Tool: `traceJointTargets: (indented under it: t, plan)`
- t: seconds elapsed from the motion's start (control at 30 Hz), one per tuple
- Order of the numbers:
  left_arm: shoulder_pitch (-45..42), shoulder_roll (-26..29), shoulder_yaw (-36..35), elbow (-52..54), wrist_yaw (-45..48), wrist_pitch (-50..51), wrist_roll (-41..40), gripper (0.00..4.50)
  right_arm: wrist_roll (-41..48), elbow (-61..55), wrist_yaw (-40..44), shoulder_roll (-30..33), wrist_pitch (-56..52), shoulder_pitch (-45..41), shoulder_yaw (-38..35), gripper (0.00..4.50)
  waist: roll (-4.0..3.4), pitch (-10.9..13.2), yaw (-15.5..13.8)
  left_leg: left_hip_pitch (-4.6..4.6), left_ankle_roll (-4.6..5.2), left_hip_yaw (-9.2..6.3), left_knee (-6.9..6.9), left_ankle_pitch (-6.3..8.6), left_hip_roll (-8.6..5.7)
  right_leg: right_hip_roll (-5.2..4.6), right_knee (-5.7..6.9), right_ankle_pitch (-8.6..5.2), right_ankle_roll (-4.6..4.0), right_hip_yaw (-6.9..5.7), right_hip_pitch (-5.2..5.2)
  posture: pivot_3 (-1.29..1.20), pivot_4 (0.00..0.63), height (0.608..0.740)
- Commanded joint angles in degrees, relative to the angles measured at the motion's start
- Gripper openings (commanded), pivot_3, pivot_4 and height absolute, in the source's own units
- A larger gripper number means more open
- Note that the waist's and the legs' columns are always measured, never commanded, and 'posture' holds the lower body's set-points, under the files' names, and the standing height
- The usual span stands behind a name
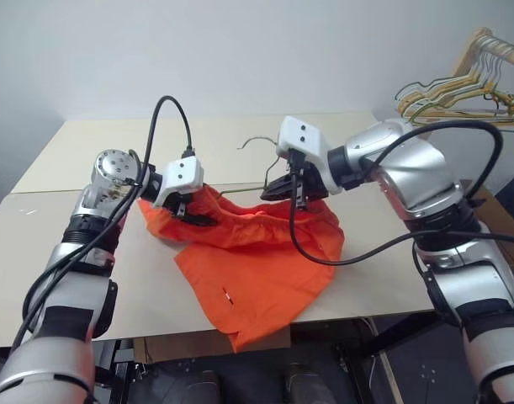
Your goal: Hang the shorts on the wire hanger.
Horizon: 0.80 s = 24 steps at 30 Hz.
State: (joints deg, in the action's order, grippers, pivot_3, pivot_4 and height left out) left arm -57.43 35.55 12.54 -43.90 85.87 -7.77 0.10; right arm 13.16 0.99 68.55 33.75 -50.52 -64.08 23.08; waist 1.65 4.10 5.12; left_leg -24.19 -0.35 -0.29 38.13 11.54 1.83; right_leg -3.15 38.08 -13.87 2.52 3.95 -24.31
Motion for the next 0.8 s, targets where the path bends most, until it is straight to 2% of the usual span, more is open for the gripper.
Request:
traceJointTargets:
  t: [0.03,0.23,0.33,0.43,0.6,0.77,0.8]
  plan:
    - [-2.7,-0.2,-0.4,-0.6,0.3,-1.8,0.0,1.94,0.9,-2.3,0.0,1.0,-0.5,-1.5,-2.3,0.0,0.0,0.0,0.5,0.0,0.0,-0.01,0.0,0.0,0.0,0.0,0.0,0.0,0.0,0.0,0.0,-0.11,0.0,0.74]
    - [-3.3,-0.4,-0.9,-1.9,0.0,-1.7,-0.1,0.02,0.9,-2.8,-0.6,1.3,1.9,-0.2,-2.8,0.0,0.0,0.0,1.7,0.0,0.01,-0.04,-0.01,0.01,0.01,0.01,0.0,-0.01,0.01,-0.01,-0.01,-0.11,0.0,0.74]
    - [-3.1,-0.3,-1.1,-1.2,-0.7,-0.6,0.0,0.02,0.1,-3.4,-1.3,1.6,4.7,1.0,-3.0,0.0,0.0,0.0,2.1,-0.02,0.02,-0.06,-0.01,0.01,0.0,-0.02,-0.01,-0.01,0.02,-0.02,0.0,-0.1,0.0,0.74]
    - [-2.6,0.2,-1.3,-0.5,-0.4,0.2,-0.3,0.0,-0.3,-4.5,-2.1,2.6,5.6,2.2,-3.8,0.86,0.0,0.0,2.2,-0.02,0.03,-0.07,-0.01,0.02,-0.01,-0.02,0.0,-0.02,0.03,-0.02,-0.01,-0.1,0.0,0.74]
    - [-1.5,1.0,-1.9,0.4,-0.1,1.5,-0.9,0.0,1.9,-6.7,-3.8,6.6,2.1,2.8,-9.9,2.63,0.0,0.0,2.0,-0.04,0.03,-0.08,-0.01,0.02,-0.05,-0.06,-0.02,-0.02,0.04,-0.02,-0.01,-0.11,0.006,0.74]
    - [-0.5,1.5,-2.2,1.6,0.0,2.5,-1.5,0.0,6.1,-11.6,-1.7,15.8,0.2,9.5,-18.3,4.39,0.01,0.0,1.7,-0.04,0.05,-0.07,-0.01,0.04,-0.09,-0.11,-0.06,-0.05,0.08,-0.03,0.01,-0.11,0.018,0.74]
    - [-0.4,1.5,-2.3,1.8,-0.1,2.7,-1.6,0.0,6.7,-12.4,-0.9,17.7,0.4,11.5,-19.2,4.39,0.0,0.0,1.7,-0.05,0.05,-0.08,-0.01,0.04,-0.09,-0.11,-0.09,-0.05,0.08,-0.04,0.03,-0.11,0.018,0.74]
